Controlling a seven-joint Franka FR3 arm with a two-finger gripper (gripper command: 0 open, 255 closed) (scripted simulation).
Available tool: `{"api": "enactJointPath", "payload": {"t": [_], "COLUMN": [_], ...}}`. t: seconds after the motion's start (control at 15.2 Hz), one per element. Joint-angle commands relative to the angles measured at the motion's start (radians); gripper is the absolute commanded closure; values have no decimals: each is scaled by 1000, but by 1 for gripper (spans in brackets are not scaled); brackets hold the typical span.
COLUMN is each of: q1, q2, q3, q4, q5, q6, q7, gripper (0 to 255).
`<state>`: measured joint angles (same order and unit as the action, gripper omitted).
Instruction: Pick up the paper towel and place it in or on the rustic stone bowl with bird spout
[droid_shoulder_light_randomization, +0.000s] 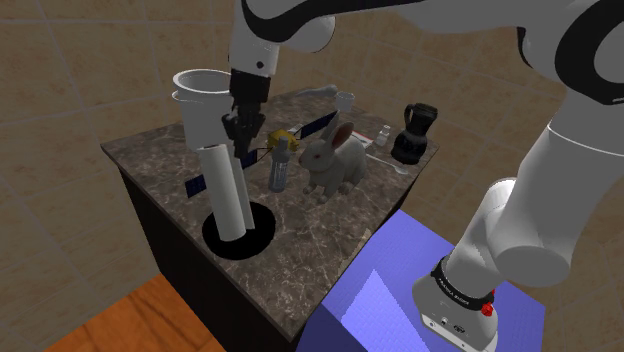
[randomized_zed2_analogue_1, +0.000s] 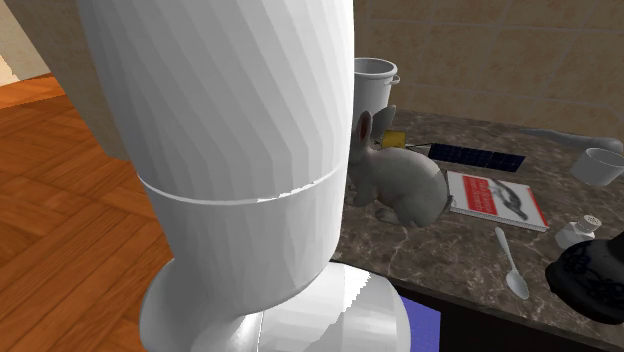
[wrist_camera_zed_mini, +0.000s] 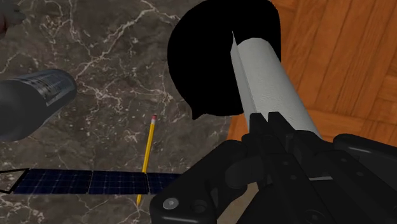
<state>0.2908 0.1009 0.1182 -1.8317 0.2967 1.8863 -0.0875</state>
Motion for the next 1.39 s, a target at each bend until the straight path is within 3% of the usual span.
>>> {"api": "enactJointPath", "payload": {"t": [0.0,0.73,1.25,1.32], "q1": [1,6,7,8], "q2": [8,54,54,52], "q3": [1,4,3,3], "q4": [-17,-112,-112,-111], "q5": [1,14,14,14], "q6": [25,162,162,159], "q7": [-6,-43,-43,-40], "gripper": [255,255,255,0]}}
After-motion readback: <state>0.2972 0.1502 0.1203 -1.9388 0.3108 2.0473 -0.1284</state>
